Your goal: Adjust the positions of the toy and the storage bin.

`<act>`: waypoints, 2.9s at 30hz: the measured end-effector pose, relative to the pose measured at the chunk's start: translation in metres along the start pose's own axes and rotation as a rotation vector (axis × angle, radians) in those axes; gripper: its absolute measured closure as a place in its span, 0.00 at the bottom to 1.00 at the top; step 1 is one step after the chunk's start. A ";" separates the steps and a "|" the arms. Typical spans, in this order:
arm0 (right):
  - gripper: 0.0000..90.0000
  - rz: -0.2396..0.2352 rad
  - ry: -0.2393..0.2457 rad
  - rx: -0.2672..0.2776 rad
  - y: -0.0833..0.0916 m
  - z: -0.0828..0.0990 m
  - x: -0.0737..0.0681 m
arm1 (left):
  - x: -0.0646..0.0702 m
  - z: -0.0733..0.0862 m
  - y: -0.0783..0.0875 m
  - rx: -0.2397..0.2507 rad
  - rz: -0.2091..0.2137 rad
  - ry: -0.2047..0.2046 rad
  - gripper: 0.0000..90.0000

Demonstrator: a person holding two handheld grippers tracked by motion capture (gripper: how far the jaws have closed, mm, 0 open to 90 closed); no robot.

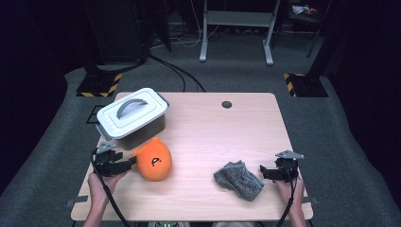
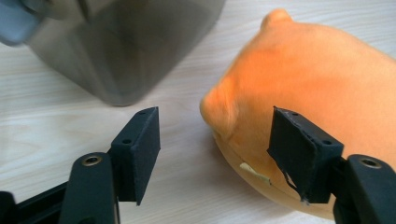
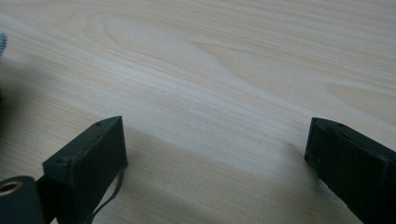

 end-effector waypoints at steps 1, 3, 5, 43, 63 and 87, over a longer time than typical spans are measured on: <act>0.05 0.000 -0.001 0.001 0.000 0.000 0.000 | 0.000 -0.002 0.002 0.011 -0.012 -0.002 0.30; 0.05 0.000 0.000 0.000 0.000 0.000 0.000 | 0.002 -0.007 0.006 0.022 -0.006 0.000 0.28; 0.05 0.000 0.000 0.000 0.000 0.000 0.000 | 0.003 -0.012 0.011 0.027 -0.012 -0.013 0.23; 0.05 0.000 0.000 0.001 0.000 0.000 0.000 | -0.070 -0.088 -0.012 0.088 -0.244 0.095 0.07; 0.05 0.000 0.000 0.001 0.000 0.000 0.000 | -0.062 -0.105 -0.030 0.025 -0.223 -0.001 0.07; 0.05 0.002 -0.002 0.001 0.000 0.000 0.000 | -0.047 -0.125 -0.062 -0.028 -0.117 -0.077 0.07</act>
Point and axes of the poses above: each handheld gripper's, and its own axes: y roughly backward along the jaws, z roughly out of its underside, x roughly to its right, the point moved 4 cm from there along -y, roughly forward along the jaws, and after that the axes turned 11 degrees about z, right-handed, at the moved point
